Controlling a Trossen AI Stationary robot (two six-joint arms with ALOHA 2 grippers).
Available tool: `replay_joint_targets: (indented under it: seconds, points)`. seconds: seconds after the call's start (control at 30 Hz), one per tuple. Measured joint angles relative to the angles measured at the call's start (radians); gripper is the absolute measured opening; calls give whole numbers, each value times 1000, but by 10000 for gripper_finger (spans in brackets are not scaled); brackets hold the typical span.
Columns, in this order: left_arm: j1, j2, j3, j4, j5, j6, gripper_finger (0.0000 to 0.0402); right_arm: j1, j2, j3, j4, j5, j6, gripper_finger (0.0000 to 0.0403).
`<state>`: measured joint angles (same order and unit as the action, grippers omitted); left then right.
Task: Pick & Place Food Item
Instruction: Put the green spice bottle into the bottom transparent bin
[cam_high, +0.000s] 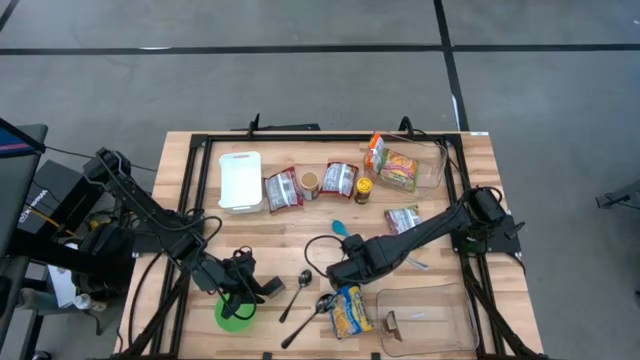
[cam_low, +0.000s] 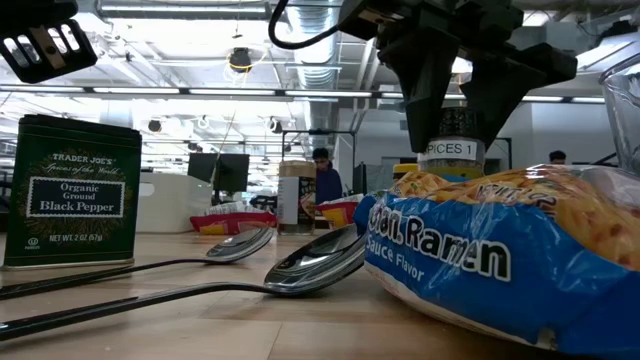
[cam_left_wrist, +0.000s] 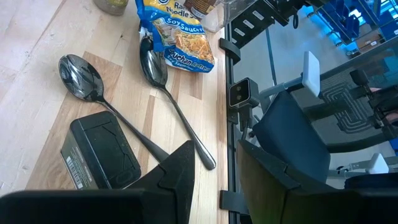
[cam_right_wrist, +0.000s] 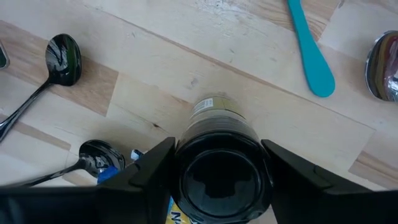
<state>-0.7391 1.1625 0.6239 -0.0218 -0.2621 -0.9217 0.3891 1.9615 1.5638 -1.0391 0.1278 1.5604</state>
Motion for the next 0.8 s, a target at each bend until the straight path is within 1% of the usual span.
replay_joint_targets:
  seconds: [0.1, 0.17, 0.57, 0.8]
  points:
    - [0, 0, 0, 0, -3, 0, 113, -13, -17, 2, -7, -1, -24, 198]
    - [0, 0, 0, 0, -8, 0, 113, -21, -28, 30, -44, -1, -45, 198]
    - [0, 0, 0, 0, -11, 0, 113, -72, -31, 327, -340, 2, -231, 201]
    - [0, 0, 0, 0, -11, 0, 113, -58, -31, 456, -529, 4, -231, 202]
